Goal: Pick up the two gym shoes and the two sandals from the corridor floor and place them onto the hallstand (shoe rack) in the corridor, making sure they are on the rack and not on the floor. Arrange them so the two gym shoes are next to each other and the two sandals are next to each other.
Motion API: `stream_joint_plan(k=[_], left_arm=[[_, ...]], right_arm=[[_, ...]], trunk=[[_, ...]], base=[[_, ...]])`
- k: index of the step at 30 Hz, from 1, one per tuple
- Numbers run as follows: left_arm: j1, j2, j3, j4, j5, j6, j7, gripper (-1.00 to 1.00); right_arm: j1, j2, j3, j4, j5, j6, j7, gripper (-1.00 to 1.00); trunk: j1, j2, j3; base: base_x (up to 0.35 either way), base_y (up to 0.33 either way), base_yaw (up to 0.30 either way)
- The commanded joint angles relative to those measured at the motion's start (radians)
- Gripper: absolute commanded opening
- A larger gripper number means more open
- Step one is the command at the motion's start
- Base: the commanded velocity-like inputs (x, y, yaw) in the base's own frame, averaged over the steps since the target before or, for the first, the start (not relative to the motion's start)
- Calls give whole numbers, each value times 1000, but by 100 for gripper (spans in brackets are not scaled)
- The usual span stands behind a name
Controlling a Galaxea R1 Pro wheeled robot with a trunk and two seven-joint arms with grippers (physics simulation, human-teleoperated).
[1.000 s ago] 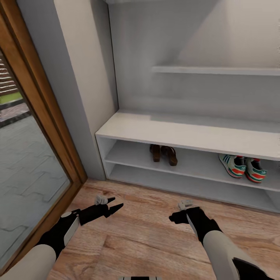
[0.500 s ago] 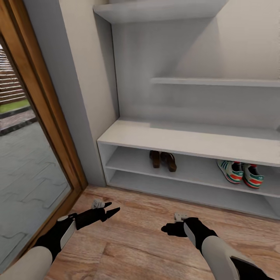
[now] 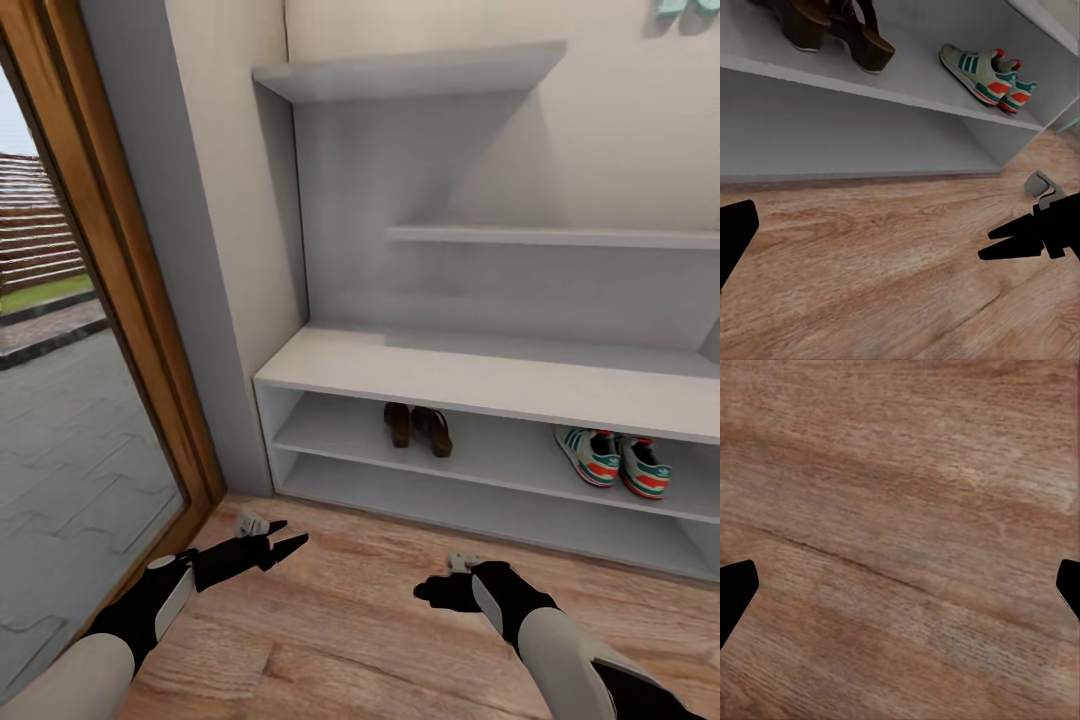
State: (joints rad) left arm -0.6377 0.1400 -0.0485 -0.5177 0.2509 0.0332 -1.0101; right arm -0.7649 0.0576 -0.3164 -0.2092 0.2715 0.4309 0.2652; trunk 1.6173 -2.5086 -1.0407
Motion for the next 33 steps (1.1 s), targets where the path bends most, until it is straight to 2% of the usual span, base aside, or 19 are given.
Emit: stream_joint_plan(k=[1, 5, 9, 12, 15, 16, 19, 30, 33], left_arm=[[0, 1, -5, 0, 8, 4, -1, 100], [0, 1, -6, 1, 8, 3, 0, 100], [0, 1, -7, 1, 8, 3, 1, 100], [0, 0, -7, 1, 8, 3, 1, 100], [0, 0, -7, 1, 8, 3, 1, 100], [0, 0, -7, 1, 8, 3, 1, 100], [0, 0, -7, 1, 8, 3, 1, 100], [0, -2, -8, 1, 8, 3, 1, 100], [0, -2, -8, 1, 8, 3, 0, 100]], right_arm=[[0, 1, -7, -3, 11, 2, 6, 100], [0, 1, -7, -2, 11, -62, 6, 100], [0, 1, -7, 12, 11, -164, 8, 100], [1, 1, -7, 34, 11, -188, 16, 100], [1, 1, -7, 71, 11, -204, 71, 100], [1, 1, -7, 99, 11, -215, 164, 100], [1, 1, -7, 118, 11, -226, 254, 100], [26, 2, -9, 126, 11, -248, 268, 100], [28, -1, -9, 126, 13, -249, 267, 100]], trunk=[[-1, 0, 3], [-2, 1, 19], [-4, 2, 34], [-6, 3, 46], [-7, 3, 57], [-7, 3, 61], [-9, 4, 73], [-14, 7, 115], [-14, 7, 115]], base=[[0, 0, 0], [0, 0, 0], [0, 0, 0], [0, 0, 0], [0, 0, 0], [0, 0, 0], [0, 0, 0], [0, 0, 0], [0, 0, 0]])
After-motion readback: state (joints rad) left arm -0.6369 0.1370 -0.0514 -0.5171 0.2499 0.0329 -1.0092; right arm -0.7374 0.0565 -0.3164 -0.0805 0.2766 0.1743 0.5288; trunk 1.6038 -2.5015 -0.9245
